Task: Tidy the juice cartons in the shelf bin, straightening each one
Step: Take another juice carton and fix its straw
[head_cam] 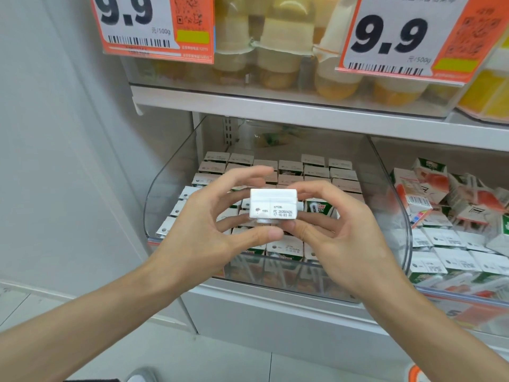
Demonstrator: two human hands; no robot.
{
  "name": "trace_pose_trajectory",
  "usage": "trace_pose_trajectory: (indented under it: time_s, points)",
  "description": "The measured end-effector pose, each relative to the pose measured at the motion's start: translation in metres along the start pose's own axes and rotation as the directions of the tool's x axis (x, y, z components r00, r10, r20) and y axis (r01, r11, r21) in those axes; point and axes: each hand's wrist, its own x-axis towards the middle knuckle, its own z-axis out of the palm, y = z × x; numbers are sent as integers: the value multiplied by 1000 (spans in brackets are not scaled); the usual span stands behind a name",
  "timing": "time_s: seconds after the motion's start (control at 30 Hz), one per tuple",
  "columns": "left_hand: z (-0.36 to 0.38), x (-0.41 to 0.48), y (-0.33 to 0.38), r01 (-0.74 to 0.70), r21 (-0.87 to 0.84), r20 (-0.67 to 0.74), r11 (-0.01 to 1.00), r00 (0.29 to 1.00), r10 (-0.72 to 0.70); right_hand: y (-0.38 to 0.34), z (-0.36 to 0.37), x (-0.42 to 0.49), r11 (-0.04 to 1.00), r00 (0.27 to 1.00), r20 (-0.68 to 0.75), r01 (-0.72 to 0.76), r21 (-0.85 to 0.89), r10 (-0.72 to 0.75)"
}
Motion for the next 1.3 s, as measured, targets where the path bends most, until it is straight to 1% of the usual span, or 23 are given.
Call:
trace_pose_trajectory:
  time_s: [0.13,0.2,0.27,0.33,0.4,0.5,0.57,0.77,0.9,1.03,1.23,1.3]
  points:
    - [0,1,2,83,-60,-11,995,996,-83,-1,-2,0,1000,1000,-30,-2,19,3]
    - [1,1,4,143,-127,50,982,989,-138,-3,-3,0,999,1000,-26,3,36,-2]
    - [1,0,5,180,-173,108,968,981,-163,-4,-3,-1,998,1000,-18,-10,60,11]
    - [-1,0,5,176,-155,94,972,982,-163,-4,-2,-1,998,999,-25,-30,51,31]
    - [-2,1,5,169,-156,49,973,985,-163,-3,-2,0,997,998,-20,-65,38,66]
    - [-3,3,3,161,-158,15,974,987,-161,-6,0,0,984,986,42,-166,68,164]
    - [-3,3,2,152,-156,12,976,988,-152,-8,0,-1,980,981,73,-184,77,179]
    - [-5,4,0,155,-128,28,980,988,-152,-20,-4,1,922,955,116,-294,252,273]
    - [-7,4,-3,184,-123,24,975,983,-183,-21,-3,1,904,944,105,-329,272,311]
    - [-8,4,-3,193,-105,0,976,981,-194,-21,-4,1,899,942,118,-337,279,316]
    - [-7,5,-5,179,-84,8,980,984,-179,-22,-2,0,895,929,117,-369,251,351]
    - [-7,5,-5,178,-65,18,982,984,-177,-21,-1,0,889,928,109,-373,268,356]
